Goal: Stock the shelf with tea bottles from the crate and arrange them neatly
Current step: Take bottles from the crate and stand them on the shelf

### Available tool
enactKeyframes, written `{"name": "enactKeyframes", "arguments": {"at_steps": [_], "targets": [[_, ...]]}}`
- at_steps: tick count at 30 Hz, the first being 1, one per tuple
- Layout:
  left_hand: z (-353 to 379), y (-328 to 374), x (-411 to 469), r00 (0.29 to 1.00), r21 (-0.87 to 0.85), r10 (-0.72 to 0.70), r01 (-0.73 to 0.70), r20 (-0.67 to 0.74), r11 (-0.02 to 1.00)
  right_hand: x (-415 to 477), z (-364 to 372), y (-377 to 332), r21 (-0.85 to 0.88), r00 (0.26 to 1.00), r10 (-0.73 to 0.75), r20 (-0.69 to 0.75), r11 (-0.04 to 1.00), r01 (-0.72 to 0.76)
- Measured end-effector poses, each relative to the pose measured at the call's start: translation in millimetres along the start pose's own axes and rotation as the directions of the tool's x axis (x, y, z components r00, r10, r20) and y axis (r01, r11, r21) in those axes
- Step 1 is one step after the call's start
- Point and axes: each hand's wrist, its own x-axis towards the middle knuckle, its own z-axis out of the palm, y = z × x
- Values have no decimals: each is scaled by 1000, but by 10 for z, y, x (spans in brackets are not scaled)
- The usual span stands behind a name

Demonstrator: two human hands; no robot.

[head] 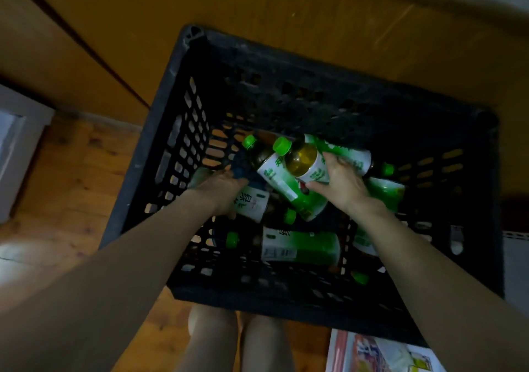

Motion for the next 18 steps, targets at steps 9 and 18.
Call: {"name": "enactKeyframes", "arguments": {"at_steps": [9, 18], "targets": [[-114, 14, -63, 1000, 32, -9, 10, -24, 999, -175, -143, 63, 215, 992, -28, -122, 975, 54], [-505, 228, -894, 949, -262, 52, -138, -310, 955, -1148, -1034, -46, 495, 950, 57, -307, 862, 108]]}}
